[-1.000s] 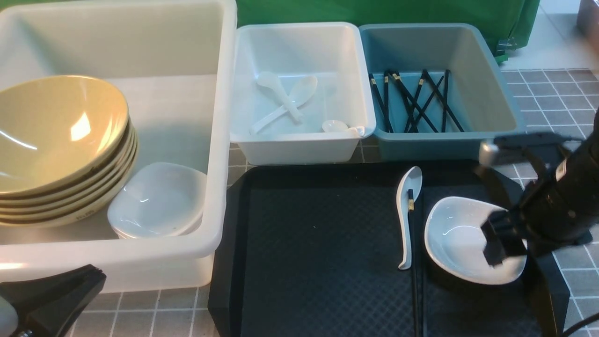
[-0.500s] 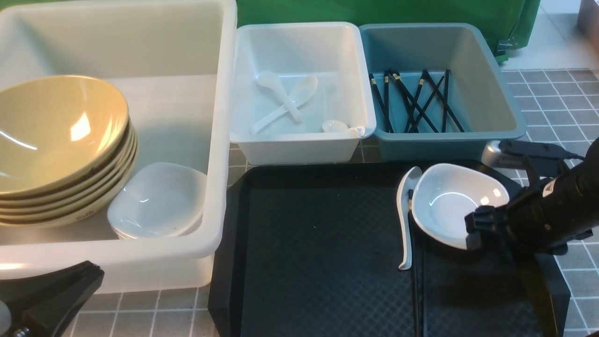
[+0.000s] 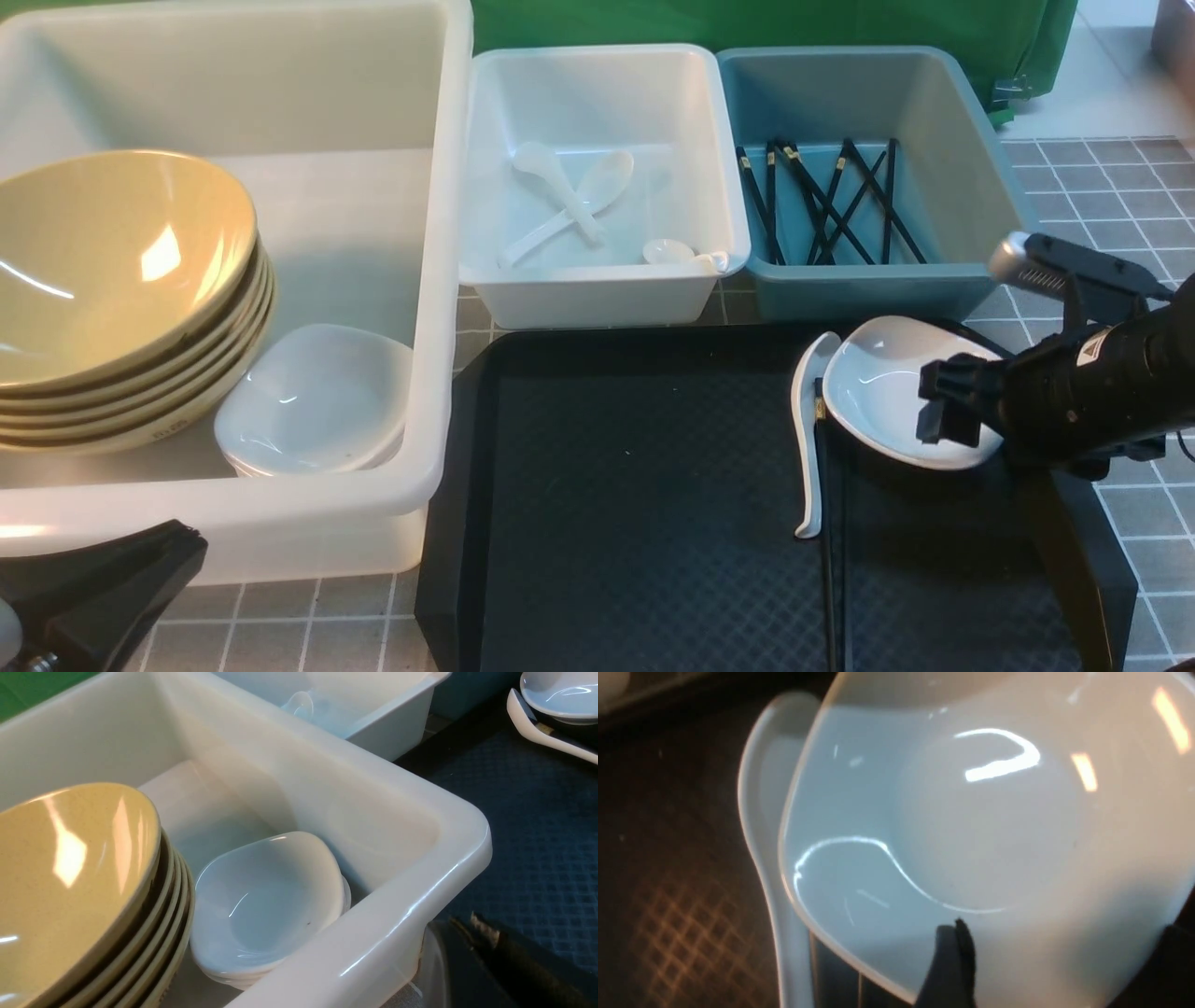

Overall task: On grey table put chopsticks spoon bowls plates into blue grey white boxes.
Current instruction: 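Reach for and grasp the small white dish on the black tray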

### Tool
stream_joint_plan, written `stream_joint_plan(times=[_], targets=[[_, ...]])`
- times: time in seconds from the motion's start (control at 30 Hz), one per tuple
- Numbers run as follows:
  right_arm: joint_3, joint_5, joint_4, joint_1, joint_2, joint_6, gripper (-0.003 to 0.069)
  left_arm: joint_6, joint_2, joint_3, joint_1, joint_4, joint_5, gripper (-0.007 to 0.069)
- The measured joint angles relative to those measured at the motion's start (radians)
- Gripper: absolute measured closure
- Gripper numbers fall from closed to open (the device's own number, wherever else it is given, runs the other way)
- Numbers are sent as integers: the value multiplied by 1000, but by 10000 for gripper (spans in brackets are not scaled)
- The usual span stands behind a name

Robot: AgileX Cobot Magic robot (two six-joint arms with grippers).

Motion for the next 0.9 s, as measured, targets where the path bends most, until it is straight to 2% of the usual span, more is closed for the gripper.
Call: stream_joint_plan(times=[0.27,0.57,0.7,0.73,0.77,0.8,0.87,0.9], targets=[[0,-49,0,0,34,113,97,0,0,0,0,0,0,633],[0,-149,18,0,102,110,116,0,0,0,0,0,0,633],[0,-173,19,0,103,5,303,0,0,0,0,9,0,633],[0,-165,19,0,100,-31,370,-2,0,0,0,11,0,633],[-1,-159,25,0,91,-84,476,-14,0,0,0,11,0,633],[-1,-159,26,0,89,-84,476,-21,0,0,0,11,-1,633],[-5,-140,41,1,50,-172,561,-69,-1,0,0,25,-11,633],[-7,-124,42,1,28,-207,575,-87,-3,0,0,40,-16,633]])
